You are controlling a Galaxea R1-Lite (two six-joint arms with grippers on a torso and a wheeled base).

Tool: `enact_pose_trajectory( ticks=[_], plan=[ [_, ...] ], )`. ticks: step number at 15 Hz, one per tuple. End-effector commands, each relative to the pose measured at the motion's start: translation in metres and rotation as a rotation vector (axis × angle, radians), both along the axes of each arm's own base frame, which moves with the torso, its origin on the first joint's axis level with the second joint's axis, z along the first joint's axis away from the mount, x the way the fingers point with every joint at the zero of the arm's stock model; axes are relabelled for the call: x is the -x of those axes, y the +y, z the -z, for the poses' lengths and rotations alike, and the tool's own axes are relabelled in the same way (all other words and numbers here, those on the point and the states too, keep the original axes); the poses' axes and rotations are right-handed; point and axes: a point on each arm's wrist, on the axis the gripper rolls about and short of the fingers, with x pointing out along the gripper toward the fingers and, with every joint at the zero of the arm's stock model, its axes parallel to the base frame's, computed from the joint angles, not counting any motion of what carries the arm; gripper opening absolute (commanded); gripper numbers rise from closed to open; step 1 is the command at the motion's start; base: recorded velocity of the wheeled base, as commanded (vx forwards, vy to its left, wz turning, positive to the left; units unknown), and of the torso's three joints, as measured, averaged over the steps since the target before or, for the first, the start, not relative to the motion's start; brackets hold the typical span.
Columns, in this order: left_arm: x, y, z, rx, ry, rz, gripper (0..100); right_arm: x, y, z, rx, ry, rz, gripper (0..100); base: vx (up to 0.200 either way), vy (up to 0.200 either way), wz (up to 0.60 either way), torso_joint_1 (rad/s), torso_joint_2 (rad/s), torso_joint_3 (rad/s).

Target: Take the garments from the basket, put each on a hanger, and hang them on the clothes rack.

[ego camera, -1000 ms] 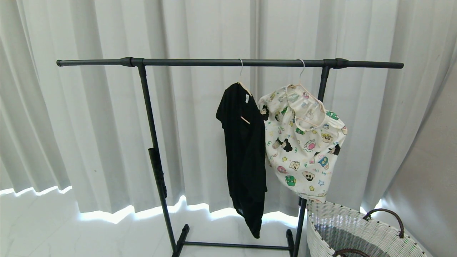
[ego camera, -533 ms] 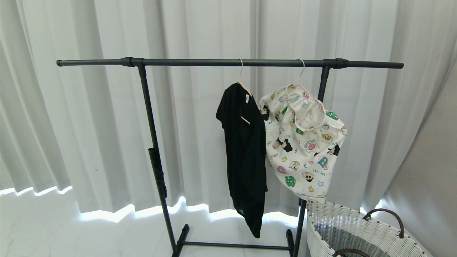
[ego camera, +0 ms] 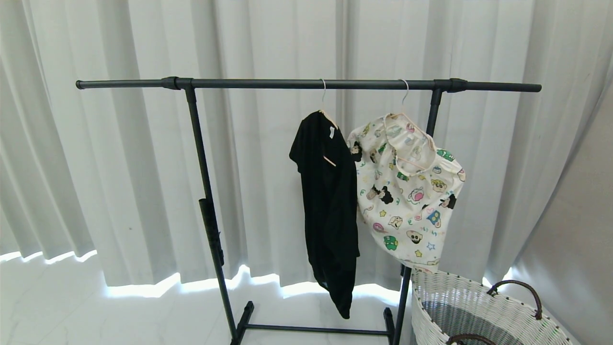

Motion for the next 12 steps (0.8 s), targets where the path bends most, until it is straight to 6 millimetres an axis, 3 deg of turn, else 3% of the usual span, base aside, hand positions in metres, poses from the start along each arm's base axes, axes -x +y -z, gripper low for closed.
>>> enact_pose_trajectory(
  ticks=[1,12],
  plan=[
    [0.0,0.0,0.0,0.0,0.0,0.0,100,0.0,0.0,0.0,0.0,-0.001,0.0,100,0.0,0.0,0.0,0.0,0.0,0.0],
    [0.0,0.0,0.0,0.0,0.0,0.0,100,0.0,0.0,0.0003,0.002,0.003,0.0,100,0.0,0.0,0.0,0.0,0.0,0.0]
  ],
)
